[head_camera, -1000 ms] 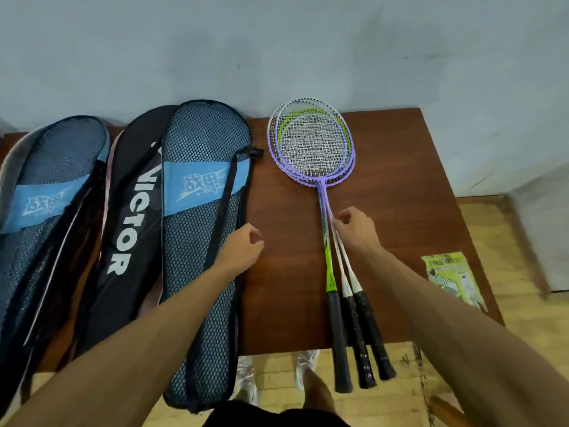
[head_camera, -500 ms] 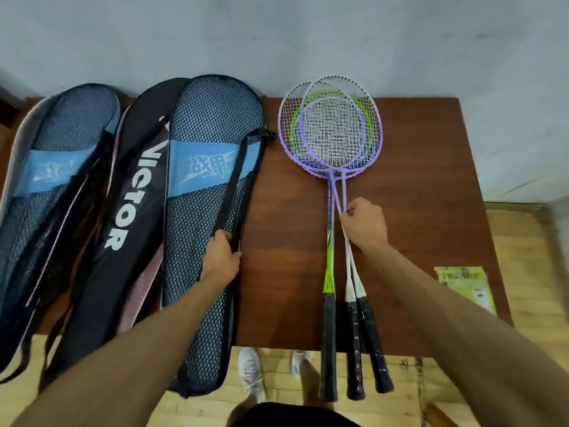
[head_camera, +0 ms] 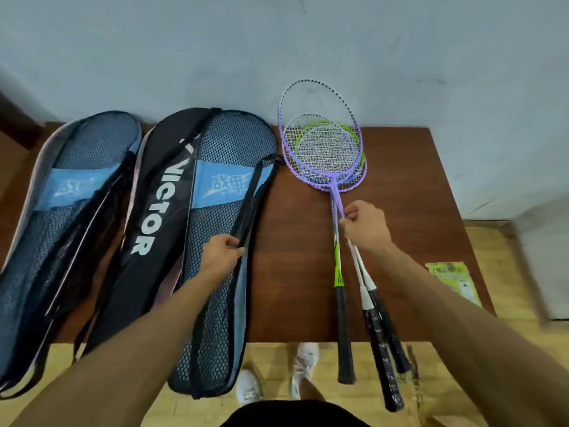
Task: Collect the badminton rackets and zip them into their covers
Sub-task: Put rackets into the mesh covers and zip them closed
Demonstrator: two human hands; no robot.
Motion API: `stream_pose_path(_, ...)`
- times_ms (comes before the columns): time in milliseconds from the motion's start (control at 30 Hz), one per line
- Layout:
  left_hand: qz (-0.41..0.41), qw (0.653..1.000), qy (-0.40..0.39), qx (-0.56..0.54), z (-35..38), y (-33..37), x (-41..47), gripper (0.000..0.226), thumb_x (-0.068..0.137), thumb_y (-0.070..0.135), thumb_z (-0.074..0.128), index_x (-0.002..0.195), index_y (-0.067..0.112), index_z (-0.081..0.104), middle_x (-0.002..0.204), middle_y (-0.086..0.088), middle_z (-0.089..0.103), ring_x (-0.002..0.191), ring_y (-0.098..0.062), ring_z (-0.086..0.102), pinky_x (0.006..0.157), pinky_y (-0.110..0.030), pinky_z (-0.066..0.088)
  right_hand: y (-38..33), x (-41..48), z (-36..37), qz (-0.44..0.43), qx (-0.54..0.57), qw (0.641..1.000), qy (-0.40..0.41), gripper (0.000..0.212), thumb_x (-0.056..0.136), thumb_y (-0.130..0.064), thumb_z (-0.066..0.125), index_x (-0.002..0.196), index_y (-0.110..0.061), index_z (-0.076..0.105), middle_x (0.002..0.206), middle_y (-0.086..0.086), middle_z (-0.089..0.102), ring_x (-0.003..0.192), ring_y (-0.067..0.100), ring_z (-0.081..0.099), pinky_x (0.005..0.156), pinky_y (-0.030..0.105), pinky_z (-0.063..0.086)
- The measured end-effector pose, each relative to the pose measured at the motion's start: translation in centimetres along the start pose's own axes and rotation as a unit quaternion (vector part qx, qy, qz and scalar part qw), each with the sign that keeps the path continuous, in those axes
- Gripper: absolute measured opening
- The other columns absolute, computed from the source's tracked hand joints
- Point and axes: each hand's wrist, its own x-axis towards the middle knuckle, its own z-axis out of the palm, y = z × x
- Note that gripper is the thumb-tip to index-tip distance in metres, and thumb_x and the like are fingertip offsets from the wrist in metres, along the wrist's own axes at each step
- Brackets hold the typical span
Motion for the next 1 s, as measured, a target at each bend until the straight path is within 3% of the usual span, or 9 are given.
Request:
stream_pose_path(167, 0.036, 0.999, -0.009, -0.030, -1.9, 0.9, -0.5, 0.021, 0.087, 0.011, 0.064, 0.106, 0.004, 0.066, 0.095, -0.009, 0.067, 0.083, -0.024, 0.064, 0.076, -0.033, 0.056, -2.2, -4.1, 0.1, 0.006, -0.003, 0.999, -0.033, 0.021, 0.085, -0.014, 0.068, 0.104, -0.007, 0.065, 0.098, 0.008, 0.071, 0.095, 0.019, 0.062, 0.086, 0.022, 0.043)
stream_pose_path(333, 0.039, 0.996, -0.004, -0.079, -3.0, 0.8, -0.8, 0.022, 0.085, 0.016, 0.065, 0.106, 0.010, 0.066, 0.101, -0.013, 0.069, 0.094, -0.033, 0.066, 0.088, -0.047, 0.054, -1.5, -8.4, 2.1, 0.029, -0.007, 0.998, -0.051, 0.015, 0.081, -0.014, 0.070, 0.095, -0.010, 0.068, 0.087, 0.005, 0.069, 0.083, 0.020, 0.064, 0.087, 0.032, 0.053)
stream_pose_path(433, 0.063, 0.995, 0.015, -0.074, -3.5, 1.4, -1.9, 0.023, 0.089, 0.016, 0.062, 0.111, 0.009, 0.063, 0.106, -0.008, 0.065, 0.102, -0.026, 0.062, 0.097, -0.039, 0.049, -0.7, -10.2, 2.6, 0.041, -0.007, 0.997, -0.067, 0.009, 0.082, -0.013, 0.070, 0.090, -0.009, 0.066, 0.078, 0.003, 0.066, 0.077, 0.019, 0.065, 0.084, 0.034, 0.055)
stream_pose_path(500, 0.087, 0.995, 0.034, -0.035, -3.5, 2.1, -2.6, 0.023, 0.093, 0.016, 0.057, 0.114, 0.008, 0.060, 0.108, -0.005, 0.062, 0.105, -0.022, 0.057, 0.094, -0.029, 0.043, 0.0, -11.0, 2.4, 0.057, 0.008, 0.995, -0.083, 0.006, 0.083, -0.011, 0.068, 0.086, -0.011, 0.062, 0.078, 0.007, 0.069, 0.075, 0.024, 0.069, 0.079, 0.038, 0.058)
stream_pose_path(600, 0.111, 0.992, 0.055, -0.021, -3.3, 3.6, -3.5, 0.024, 0.095, 0.015, 0.053, 0.117, 0.007, 0.057, 0.115, -0.007, 0.060, 0.107, -0.021, 0.056, 0.090, -0.028, 0.040, 1.2, -11.7, 1.8, 0.079, 0.026, 0.990, -0.110, 0.006, 0.084, -0.008, 0.065, 0.086, -0.009, 0.061, 0.083, 0.014, 0.070, 0.063, 0.027, 0.070, 0.063, 0.039, 0.061)
stream_pose_path(667, 0.120, 0.991, 0.051, -0.013, -2.8, 4.4, -3.9, 0.026, 0.095, 0.013, 0.054, 0.120, 0.005, 0.056, 0.119, -0.009, 0.060, 0.109, -0.023, 0.056, 0.094, -0.031, 0.042, 2.1, -11.8, 1.5, 0.073, 0.028, 0.989, -0.123, 0.005, 0.083, -0.006, 0.064, 0.087, -0.007, 0.062, 0.082, 0.015, 0.069, 0.058, 0.026, 0.069, 0.059, 0.036, 0.061)
stream_pose_path(833, 0.131, 0.991, 0.041, 0.014, -1.4, 4.3, -5.7, 0.027, 0.095, 0.012, 0.054, 0.121, 0.005, 0.055, 0.121, -0.011, 0.060, 0.110, -0.023, 0.056, 0.094, -0.030, 0.043, 2.6, -12.0, 1.8, 0.022, 0.017, 0.987, -0.161, 0.007, 0.080, -0.008, 0.066, 0.077, -0.011, 0.060, 0.074, 0.013, 0.070, 0.063, 0.029, 0.070, 0.065, 0.040, 0.060)
stream_pose_path(933, 0.130, 0.990, 0.043, 0.018, -1.1, 3.4, -6.8, 0.026, 0.095, 0.016, 0.053, 0.120, 0.010, 0.055, 0.113, -0.007, 0.060, 0.101, -0.021, 0.057, 0.088, -0.029, 0.044, 2.0, -11.7, 2.6, 0.000, 0.038, 0.982, -0.185, 0.004, 0.081, -0.005, 0.065, 0.081, -0.008, 0.061, 0.074, 0.016, 0.070, 0.061, 0.031, 0.071, 0.057, 0.040, 0.060)
stream_pose_path(1000, 0.129, 0.991, 0.045, 0.008, -1.3, 2.6, -7.1, 0.023, 0.095, 0.019, 0.053, 0.117, 0.015, 0.055, 0.103, -0.005, 0.061, 0.093, -0.025, 0.060, 0.085, -0.036, 0.051, 1.3, -11.4, 3.3, -0.007, 0.061, 0.978, -0.198, 0.005, 0.080, -0.005, 0.064, 0.084, -0.005, 0.062, 0.075, 0.020, 0.071, 0.061, 0.032, 0.071, 0.056, 0.043, 0.060)
